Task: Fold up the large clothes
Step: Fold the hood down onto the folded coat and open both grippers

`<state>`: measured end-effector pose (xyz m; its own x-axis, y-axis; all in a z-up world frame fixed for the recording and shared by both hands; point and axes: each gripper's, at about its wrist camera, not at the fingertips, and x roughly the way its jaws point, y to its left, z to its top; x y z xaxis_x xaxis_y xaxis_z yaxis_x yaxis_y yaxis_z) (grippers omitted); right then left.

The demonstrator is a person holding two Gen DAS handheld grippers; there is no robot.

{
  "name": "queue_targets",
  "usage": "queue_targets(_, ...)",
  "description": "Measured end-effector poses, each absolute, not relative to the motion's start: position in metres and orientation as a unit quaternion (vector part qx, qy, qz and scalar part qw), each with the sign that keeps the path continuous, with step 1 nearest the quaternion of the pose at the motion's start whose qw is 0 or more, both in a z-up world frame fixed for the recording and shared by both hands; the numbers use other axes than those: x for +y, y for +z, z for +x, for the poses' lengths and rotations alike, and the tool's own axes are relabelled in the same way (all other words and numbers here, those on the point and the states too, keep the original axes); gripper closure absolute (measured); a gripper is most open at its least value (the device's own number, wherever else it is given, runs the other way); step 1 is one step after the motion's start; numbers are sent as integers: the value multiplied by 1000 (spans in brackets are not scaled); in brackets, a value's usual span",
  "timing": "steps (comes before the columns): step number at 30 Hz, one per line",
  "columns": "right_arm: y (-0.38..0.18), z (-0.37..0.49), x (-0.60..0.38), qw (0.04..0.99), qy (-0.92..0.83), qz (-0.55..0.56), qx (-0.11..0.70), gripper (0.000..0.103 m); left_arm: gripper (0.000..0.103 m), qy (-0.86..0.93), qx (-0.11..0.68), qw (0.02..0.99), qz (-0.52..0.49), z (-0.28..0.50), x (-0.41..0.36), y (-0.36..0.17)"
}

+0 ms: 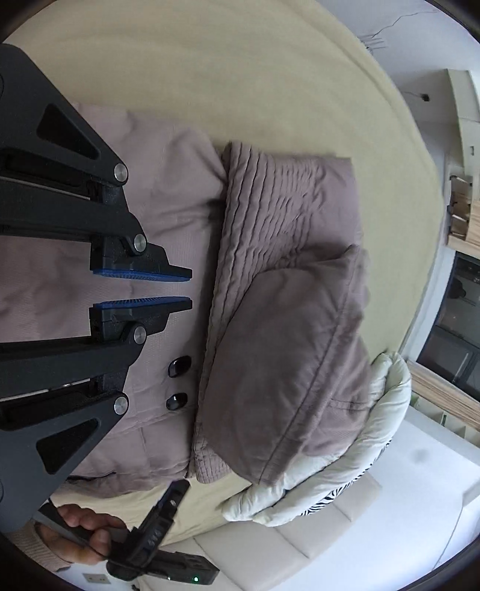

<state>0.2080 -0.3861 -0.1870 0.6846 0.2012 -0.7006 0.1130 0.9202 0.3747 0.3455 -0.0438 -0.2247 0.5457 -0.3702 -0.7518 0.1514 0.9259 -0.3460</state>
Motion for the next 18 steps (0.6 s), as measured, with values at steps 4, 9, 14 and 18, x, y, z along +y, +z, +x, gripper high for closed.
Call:
queue_targets(4, -137, 211, -377, 926, 46, 190, 323, 22, 96, -160, 395, 897, -118, 354, -40, -172)
queue_targets(9, -96, 263, -343, 927, 98, 149, 330, 69, 95, -196, 333, 920, -72, 398, -77, -118)
queue_targets(14, -94, 318, -311, 914, 133, 133, 359, 69, 95, -205, 383, 900, -44, 459, -117, -132)
queue_targets(18, -148, 348, -309, 888, 81, 100, 442, 69, 95, -185, 456, 870, -11, 488, -141, -187)
